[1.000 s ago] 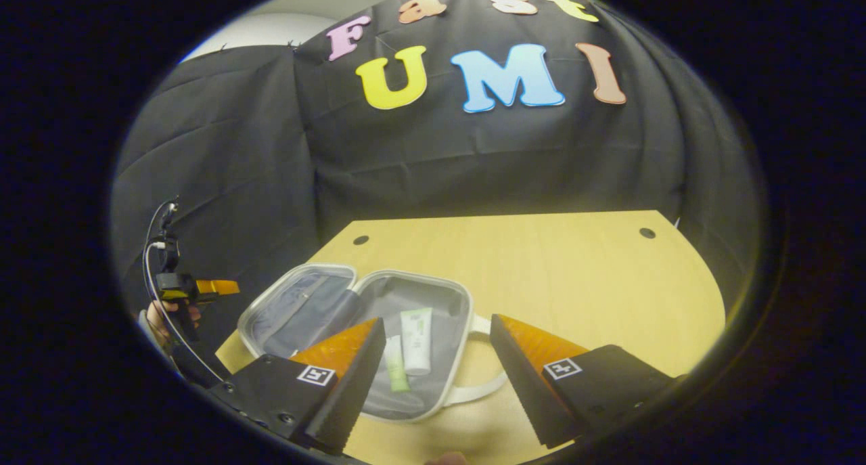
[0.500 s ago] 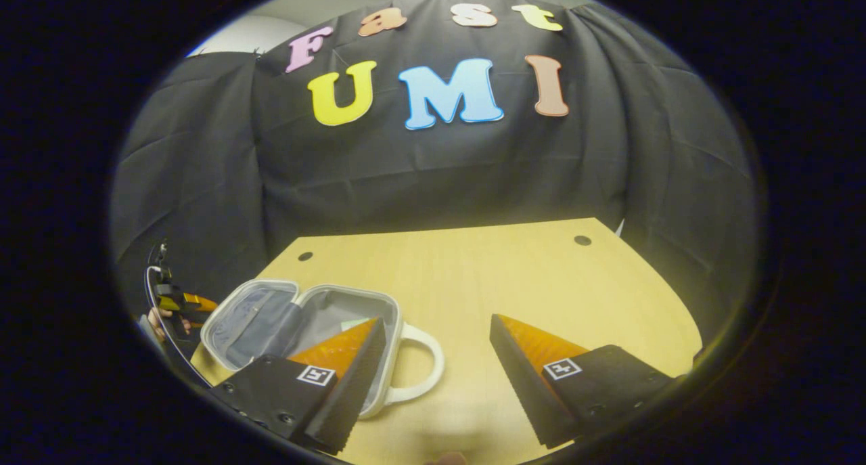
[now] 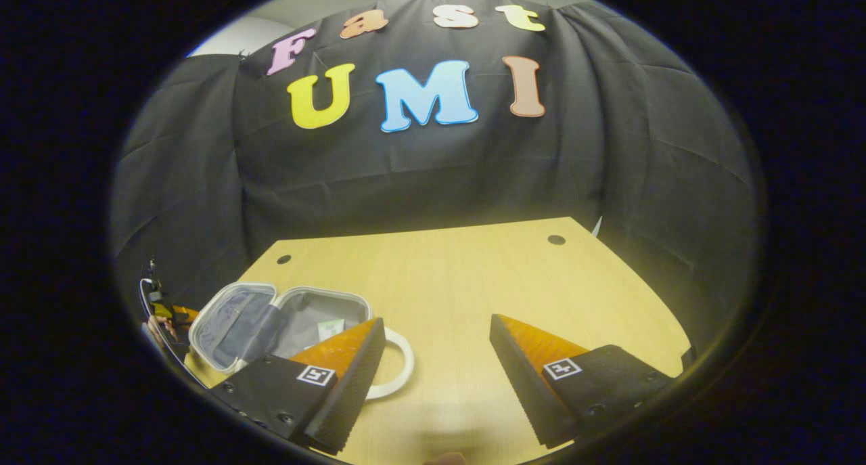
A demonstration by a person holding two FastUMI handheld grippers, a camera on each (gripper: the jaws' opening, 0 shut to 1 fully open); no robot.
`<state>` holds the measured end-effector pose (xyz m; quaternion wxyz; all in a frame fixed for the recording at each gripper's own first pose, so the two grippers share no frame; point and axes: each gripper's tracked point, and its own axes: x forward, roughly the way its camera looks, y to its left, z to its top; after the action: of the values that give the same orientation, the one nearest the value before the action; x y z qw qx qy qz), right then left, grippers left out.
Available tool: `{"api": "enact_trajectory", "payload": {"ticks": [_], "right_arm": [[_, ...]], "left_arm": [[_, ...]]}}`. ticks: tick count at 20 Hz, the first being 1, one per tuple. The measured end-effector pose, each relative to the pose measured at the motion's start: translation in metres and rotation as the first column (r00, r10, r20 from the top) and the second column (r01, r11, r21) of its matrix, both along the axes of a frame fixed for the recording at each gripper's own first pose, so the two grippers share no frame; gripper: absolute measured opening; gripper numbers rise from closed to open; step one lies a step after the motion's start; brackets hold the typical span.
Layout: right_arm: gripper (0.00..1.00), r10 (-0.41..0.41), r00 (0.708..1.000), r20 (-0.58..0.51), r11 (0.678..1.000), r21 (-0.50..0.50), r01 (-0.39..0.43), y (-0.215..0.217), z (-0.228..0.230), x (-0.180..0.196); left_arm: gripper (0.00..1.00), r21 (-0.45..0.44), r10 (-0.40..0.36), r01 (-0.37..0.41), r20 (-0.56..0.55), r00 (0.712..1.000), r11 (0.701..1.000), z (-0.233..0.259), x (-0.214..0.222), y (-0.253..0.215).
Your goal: First open the suitcase, pack the skin care products into it, and then close the suitcase.
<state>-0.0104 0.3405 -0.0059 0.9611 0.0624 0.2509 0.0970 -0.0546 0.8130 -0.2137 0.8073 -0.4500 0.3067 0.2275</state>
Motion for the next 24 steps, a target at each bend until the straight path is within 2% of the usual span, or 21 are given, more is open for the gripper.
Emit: {"api": "enact_trajectory", "payload": {"ticks": [1,3,7,11,15,18,20,22,24], "right_arm": [[0.95,0.0,1.0,0.005,1.0,0.004,0.0,-0.002,0.001,0.001],[0.95,0.002,1.0,0.018,1.0,0.017,-0.002,-0.007,0.007,0.001],[0.95,0.018,0.999,0.05,0.999,0.028,-0.02,-0.022,0.014,0.007],[0.95,0.029,0.996,0.084,0.999,0.034,-0.032,-0.043,0.023,0.013],[0.95,0.031,0.997,0.076,0.995,0.093,-0.038,-0.06,0.022,0.02],[0.95,0.039,0.995,0.088,0.993,0.105,-0.048,-0.083,0.022,0.025],[0.95,0.056,0.994,0.099,0.992,0.111,-0.067,-0.095,0.022,0.028],[0.95,0.081,0.991,0.108,0.99,0.108,-0.093,-0.108,0.021,0.03],[0.95,0.105,0.989,0.108,0.987,0.112,-0.117,-0.124,0.02,0.031]], "left_arm": [[0.11,0.014,-0.008,0.008,0.002,1.0,1.0,0.012,0.001,-0.002],[0.11,0.057,-0.015,0.015,0.001,1.0,0.998,0.035,0.002,-0.007],[0.1,0.139,-0.039,0.029,0.074,0.996,0.99,0.121,0.004,-0.02],[0.1,0.229,-0.105,0.069,0.152,0.983,0.971,0.215,0.024,-0.072],[0.1,0.326,-0.179,0.103,0.213,0.96,0.94,0.292,0.045,-0.153],[0.09,0.394,-0.267,0.155,0.246,0.932,0.906,0.333,0.059,-0.231],[0.09,0.411,-0.326,0.204,0.254,0.911,0.889,0.346,0.064,-0.293],[0.09,0.392,-0.38,0.256,0.282,0.881,0.884,0.342,0.069,-0.352],[0.09,0.37,-0.414,0.3,0.28,0.866,0.879,0.325,0.072,-0.409]]}}
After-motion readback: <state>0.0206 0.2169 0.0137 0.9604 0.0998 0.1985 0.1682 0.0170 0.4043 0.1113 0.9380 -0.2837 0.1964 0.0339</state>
